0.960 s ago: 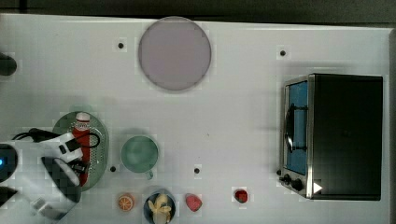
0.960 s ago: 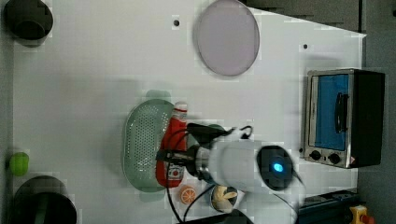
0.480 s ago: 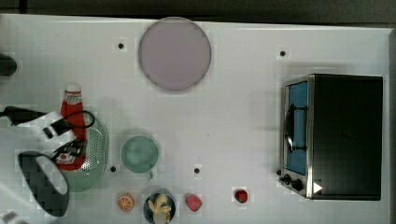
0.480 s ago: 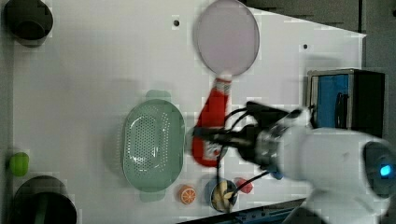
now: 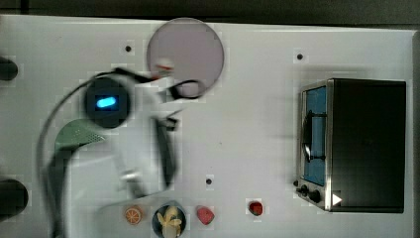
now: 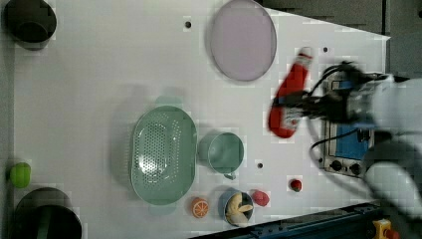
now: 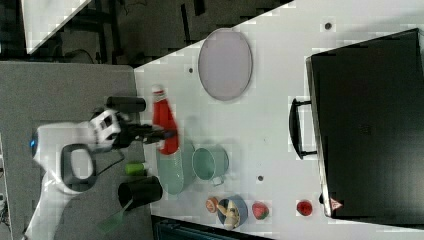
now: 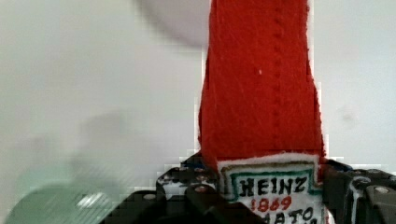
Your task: Pick ketchup from strainer and place it on the table
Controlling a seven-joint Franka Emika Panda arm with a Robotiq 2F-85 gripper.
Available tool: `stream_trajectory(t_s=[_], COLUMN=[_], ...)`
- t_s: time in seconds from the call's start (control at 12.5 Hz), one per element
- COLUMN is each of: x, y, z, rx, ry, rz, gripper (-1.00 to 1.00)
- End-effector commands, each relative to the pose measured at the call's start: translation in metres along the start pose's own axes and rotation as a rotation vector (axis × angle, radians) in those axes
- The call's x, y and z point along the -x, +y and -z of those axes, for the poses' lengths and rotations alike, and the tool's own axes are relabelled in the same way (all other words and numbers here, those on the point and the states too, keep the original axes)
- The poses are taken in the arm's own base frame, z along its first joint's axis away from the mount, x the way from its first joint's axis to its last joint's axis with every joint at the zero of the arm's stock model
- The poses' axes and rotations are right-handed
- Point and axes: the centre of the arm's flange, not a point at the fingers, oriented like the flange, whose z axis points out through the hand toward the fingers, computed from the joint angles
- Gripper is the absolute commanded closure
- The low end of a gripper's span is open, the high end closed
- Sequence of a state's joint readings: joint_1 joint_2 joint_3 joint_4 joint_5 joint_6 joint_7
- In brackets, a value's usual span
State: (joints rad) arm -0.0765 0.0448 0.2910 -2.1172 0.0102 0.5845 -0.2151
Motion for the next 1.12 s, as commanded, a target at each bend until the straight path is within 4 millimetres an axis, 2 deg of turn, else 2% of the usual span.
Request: stream_trajectory(t_s=[0.08, 0.24, 0.4, 0.56, 0.88, 1.12], x=[-0.037, -0.043, -0.039, -0.034, -0.031, -0.029], y=[0.099, 0.139, 0.163, 0.167, 0.163, 0.164], z=[-0.032, -0.049, -0.073, -0.105, -0.176, -0.214], rx=[0.029, 0.031, 0.035, 0.036, 0.034, 0.033], ry=[-0.057, -0.067, -0.081, -0.091, -0.11, -0.119], rz=[0.033, 0.021, -0.013, -0.019, -0.009, -0.011], gripper=[-0.25, -0.25, -0.25, -0.25, -0.25, -0.25])
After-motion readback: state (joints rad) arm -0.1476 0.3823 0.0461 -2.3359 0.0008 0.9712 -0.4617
